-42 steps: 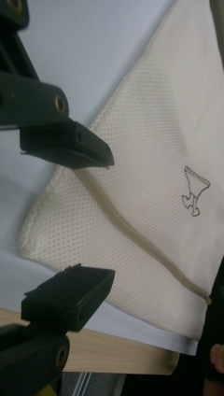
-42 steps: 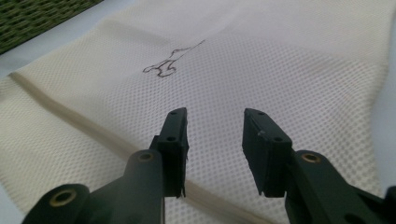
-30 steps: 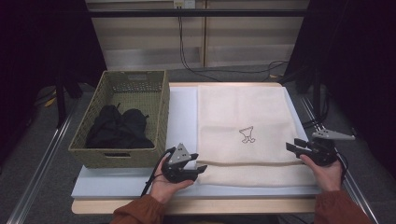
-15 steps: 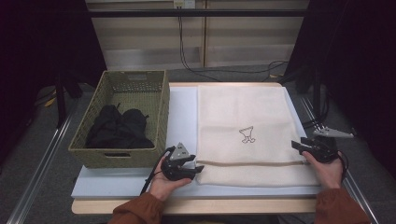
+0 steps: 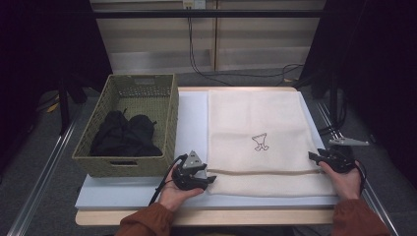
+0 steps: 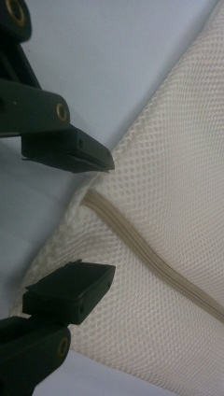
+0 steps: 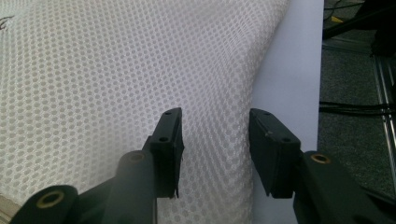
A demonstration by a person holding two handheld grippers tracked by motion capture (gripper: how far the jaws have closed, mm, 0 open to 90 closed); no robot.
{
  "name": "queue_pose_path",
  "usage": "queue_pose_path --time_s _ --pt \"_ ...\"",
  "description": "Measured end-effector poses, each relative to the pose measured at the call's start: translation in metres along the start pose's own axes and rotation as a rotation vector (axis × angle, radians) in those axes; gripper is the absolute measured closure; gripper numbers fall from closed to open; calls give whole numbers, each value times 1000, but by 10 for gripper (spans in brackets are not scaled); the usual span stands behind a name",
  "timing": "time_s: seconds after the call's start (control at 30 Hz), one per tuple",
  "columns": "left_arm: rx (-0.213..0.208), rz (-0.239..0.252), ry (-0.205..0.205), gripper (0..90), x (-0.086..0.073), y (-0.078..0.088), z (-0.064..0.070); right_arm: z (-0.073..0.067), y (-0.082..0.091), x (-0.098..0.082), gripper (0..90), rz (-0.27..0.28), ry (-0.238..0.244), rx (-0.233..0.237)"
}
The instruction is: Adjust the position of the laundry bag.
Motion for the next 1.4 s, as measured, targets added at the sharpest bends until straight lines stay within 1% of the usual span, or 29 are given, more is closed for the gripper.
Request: queue_pose_path --time_s 0.03,0.1,0.17,0.2,0.23,0.27,0.33,0.4,0.43,0.47,0.5,0.53,0.57,0.6,0.7,0.73,0.83,0.9,0.93,0.97,1.0,1.13,1.17,1.2,1.23,1.27,1.33,1.37,1.4 --pt "3 5 9 426 1 -2 0 0 -1 0 574 -7 1 -2" --pt "-4 -4 11 408 3 -4 0 0 -1 -1 587 -10 0 0" --pt "6 -23 13 402 4 -6 1 -1 -2 -2 608 -17 2 1" --pt "2 -43 -2 397 4 -7 0 -1 -2 -2 616 -17 12 0" --pt "1 -47 4 390 4 -8 1 -1 -2 -2 625 -20 9 -2" --pt "8 -25 18 389 5 -10 1 -1 -2 -2 639 -19 11 0" --pt "4 -27 11 388 4 -10 0 -2 -2 -2 669 -21 6 5" --pt "13 -24 17 405 5 -10 1 -3 -3 -2 705 -22 2 6" --pt "18 -31 9 405 5 -10 1 -3 -3 -2 705 -22 2 6" --pt "14 -43 -14 431 5 -9 2 -3 -3 -2 719 -22 3 6" --pt "14 -11 1 460 6 -12 3 -3 -3 -2 740 -21 3 3" --pt "9 -42 -9 473 6 -10 2 -3 -3 -2 747 -21 2 5" --pt "7 -46 -14 491 6 -9 2 -3 -3 -2 755 -21 -1 7" --pt "6 -51 -20 534 6 -9 1 -3 -3 -2 771 -22 -6 9" --pt "9 -40 -27 600 7 -10 0 -2 -3 -2 812 -19 -9 16" --pt "9 -58 -34 628 8 -9 -1 -2 -3 -2 825 -20 -18 22" --pt "3 -60 -33 692 8 -9 -1 -2 -3 -2 852 -20 -20 30" --pt "-2 -40 -31 750 9 -10 0 -3 -2 -2 861 -24 -20 33" --pt "-6 -44 -27 771 9 -10 0 -3 -2 -2 863 -25 -23 36" --pt "-10 -62 -32 792 9 -9 -1 -2 -2 -2 866 -22 -28 37" --pt "-9 -65 -29 801 9 -8 -1 -2 -2 -1 867 -19 -31 42" --pt "-13 -49 -11 814 9 -8 -2 -3 0 -1 870 -8 -31 46" --pt "-16 -63 -10 814 9 -6 -2 -4 1 -2 870 -10 -33 53" --pt "-16 -56 -8 815 9 -6 -3 -4 1 -1 870 -7 -32 56" --pt "-15 -64 -19 814 9 -5 -3 -4 2 -1 870 -5 -34 59" --pt "-14 -63 -19 814 9 -5 -4 -4 3 -1 870 -1 -34 60" --pt "-9 -47 3 814 9 -4 -4 -5 4 -1 870 1 -30 65" --pt "-10 -57 -10 814 9 -3 -5 -5 4 -1 870 4 -35 69" --pt "-3 -44 -6 814 9 -3 -5 -6 5 -1 870 8 -35 73"
Point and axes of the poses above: each handheld gripper's, and its own axes: y roughly backward along the jaws, x roughly out of its top, z roughly to its right, the point moved 4 cm from there along -y, roughly forward along the jaws, and after that the axes turned 12 degrees about -y, right-handed, at the moved point
